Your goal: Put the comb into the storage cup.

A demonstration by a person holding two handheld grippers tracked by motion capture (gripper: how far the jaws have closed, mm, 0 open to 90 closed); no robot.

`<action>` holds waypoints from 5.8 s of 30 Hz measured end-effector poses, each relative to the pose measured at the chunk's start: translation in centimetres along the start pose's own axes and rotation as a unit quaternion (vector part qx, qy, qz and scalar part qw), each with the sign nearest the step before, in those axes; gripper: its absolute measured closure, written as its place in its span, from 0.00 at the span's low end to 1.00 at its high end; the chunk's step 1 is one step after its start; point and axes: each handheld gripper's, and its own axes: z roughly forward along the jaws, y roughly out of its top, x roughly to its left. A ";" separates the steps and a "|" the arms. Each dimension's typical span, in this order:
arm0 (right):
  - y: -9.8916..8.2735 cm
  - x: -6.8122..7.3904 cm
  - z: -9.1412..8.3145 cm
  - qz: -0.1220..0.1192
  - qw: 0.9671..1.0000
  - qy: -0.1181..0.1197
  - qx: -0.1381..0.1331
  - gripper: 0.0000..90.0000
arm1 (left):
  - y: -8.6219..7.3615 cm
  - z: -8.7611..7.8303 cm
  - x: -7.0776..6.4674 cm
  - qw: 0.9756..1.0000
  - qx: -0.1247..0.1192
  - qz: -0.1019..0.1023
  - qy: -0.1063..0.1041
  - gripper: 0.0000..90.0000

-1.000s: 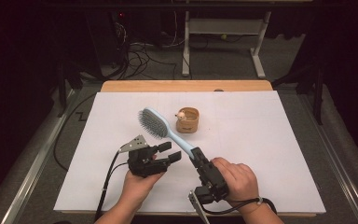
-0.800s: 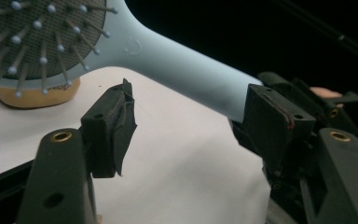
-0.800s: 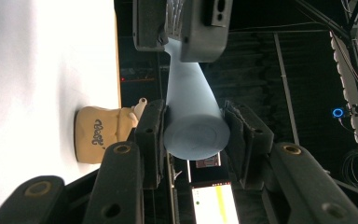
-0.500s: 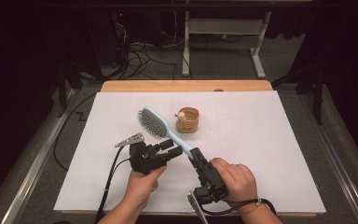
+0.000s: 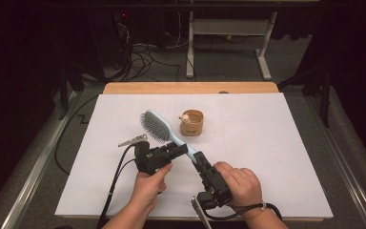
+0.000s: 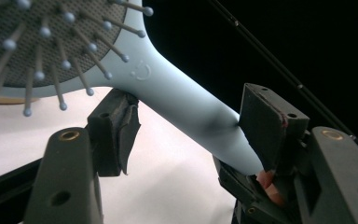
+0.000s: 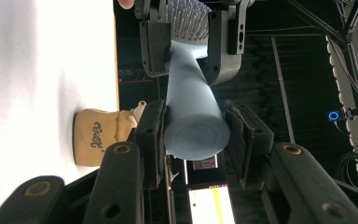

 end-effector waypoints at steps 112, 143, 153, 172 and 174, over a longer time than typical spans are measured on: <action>0.0 0.7 0.6 0.045 0.997 0.053 0.013 0.36 | 0.1 -0.8 0.4 0.999 -0.039 -0.017 -0.030 0.78; -2.5 0.4 0.8 0.103 0.988 0.085 0.075 0.27 | 1.0 -1.8 0.3 0.996 0.009 0.056 0.065 0.78; -3.9 0.2 1.0 0.116 0.984 0.098 0.095 0.22 | 1.2 -2.2 0.3 0.993 0.023 0.081 0.089 0.78; -6.5 0.5 0.6 0.191 0.964 0.128 0.134 0.16 | 1.1 -3.3 0.9 0.984 0.040 0.111 0.131 0.78; -7.0 0.5 0.6 0.206 0.960 0.131 0.138 0.16 | 1.1 -3.5 1.0 0.983 0.042 0.114 0.135 0.78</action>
